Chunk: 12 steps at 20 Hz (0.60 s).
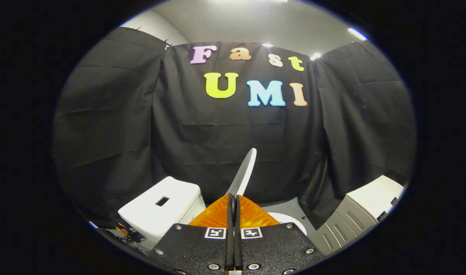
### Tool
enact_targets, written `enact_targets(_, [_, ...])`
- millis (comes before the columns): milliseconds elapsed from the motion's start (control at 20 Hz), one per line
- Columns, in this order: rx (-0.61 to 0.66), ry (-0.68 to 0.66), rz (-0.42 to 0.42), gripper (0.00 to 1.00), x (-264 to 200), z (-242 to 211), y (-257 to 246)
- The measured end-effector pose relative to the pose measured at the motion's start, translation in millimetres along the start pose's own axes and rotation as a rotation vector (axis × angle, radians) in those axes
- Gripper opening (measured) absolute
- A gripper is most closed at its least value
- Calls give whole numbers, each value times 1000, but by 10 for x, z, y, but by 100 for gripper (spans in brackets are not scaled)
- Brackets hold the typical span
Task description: Open the toilet lid.
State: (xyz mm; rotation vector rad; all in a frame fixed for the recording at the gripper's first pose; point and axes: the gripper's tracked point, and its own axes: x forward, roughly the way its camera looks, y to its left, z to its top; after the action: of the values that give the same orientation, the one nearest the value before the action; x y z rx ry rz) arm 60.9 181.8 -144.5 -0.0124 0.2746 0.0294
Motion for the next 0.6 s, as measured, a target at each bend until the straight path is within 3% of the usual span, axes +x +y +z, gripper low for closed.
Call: enact_targets(600, [-25,-38,112,0,140,217,891])
